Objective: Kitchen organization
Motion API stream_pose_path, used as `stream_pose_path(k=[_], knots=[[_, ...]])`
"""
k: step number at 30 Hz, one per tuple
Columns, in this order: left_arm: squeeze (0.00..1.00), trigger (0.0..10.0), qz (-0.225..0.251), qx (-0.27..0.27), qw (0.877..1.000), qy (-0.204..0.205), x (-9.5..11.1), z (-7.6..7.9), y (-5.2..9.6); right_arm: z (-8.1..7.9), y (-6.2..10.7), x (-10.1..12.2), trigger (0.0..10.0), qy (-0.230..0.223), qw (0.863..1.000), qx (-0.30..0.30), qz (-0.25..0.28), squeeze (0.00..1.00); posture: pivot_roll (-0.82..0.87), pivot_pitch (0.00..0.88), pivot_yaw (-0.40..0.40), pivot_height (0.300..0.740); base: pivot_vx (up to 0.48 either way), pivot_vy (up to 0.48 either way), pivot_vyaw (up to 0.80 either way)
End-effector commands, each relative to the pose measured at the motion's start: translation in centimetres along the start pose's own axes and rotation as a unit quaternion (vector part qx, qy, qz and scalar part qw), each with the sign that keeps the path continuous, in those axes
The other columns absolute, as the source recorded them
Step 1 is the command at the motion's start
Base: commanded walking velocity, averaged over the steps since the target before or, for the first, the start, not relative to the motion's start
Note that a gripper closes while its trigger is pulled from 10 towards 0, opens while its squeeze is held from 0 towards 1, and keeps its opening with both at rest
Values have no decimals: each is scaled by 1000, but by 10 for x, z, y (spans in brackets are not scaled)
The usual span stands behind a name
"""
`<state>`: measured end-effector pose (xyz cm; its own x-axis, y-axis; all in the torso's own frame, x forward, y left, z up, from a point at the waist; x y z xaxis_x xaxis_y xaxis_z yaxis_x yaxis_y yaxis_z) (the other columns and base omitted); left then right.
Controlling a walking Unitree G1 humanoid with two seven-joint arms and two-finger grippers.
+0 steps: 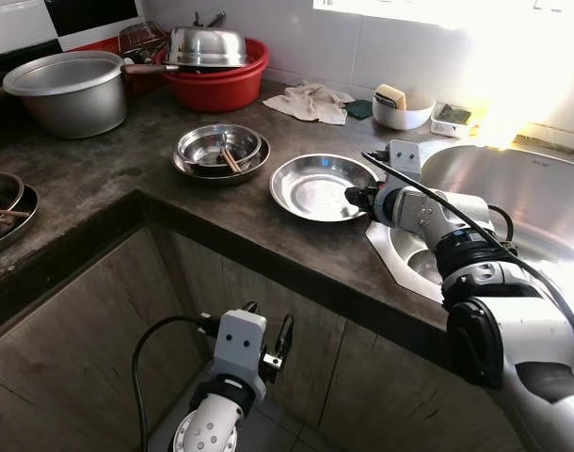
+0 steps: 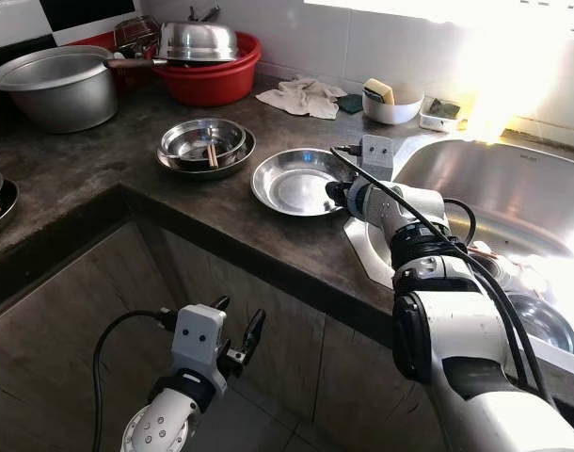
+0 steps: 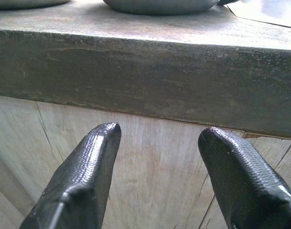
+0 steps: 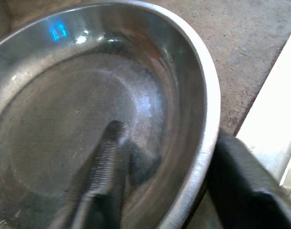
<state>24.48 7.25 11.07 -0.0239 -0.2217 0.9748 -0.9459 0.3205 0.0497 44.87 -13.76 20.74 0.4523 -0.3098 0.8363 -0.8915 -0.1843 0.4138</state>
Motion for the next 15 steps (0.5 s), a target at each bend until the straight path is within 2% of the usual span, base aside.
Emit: stream_pose_path(k=[1, 5, 9, 13, 15], knots=[[0, 10000, 2, -2, 1000, 0, 2, 1, 0, -2, 0, -1, 0, -1, 1000, -3, -14, 0, 29, 103, -41, 740, 0, 0, 0], [0, 10000, 1, -1, 1000, 1, 2, 1, -1, -2, 0, -3, 0, -36, 999, -4, -25, 0, 26, 104, -43, 740, 0, 0, 0], [0, 10000, 0, 0, 1000, 2, 2, 1, -1, 0, 0, -3, 0, -52, 998, -7, -28, 0, 24, 103, -42, 740, 0, 0, 0], [0, 10000, 0, 3, 1000, 2, 2, 0, -2, 0, 1, 4, 0, -151, 988, 1, -11, 0, 28, 100, -44, 740, 0, 0, 0], [0, 10000, 0, 4, 1000, 2, 2, 0, -2, 0, 2, 8, 0, -183, 983, 6, 1, 0, 29, 98, -45, 740, 0, 0, 0]])
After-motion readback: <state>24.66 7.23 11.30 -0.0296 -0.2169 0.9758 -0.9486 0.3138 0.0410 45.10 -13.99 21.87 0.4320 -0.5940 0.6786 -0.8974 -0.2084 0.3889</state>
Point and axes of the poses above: a point about 5 cm out from each wrist's last joint towards the gripper, its own y axis pointing back from the gripper into the wrist, its own x axis along the axis of the wrist's last joint, z = x × y, the point moved 4 cm from there along -y, pointing out of the wrist towards the gripper, and after that the axes turned 9 degrees about -y, right-handed, at the moved point
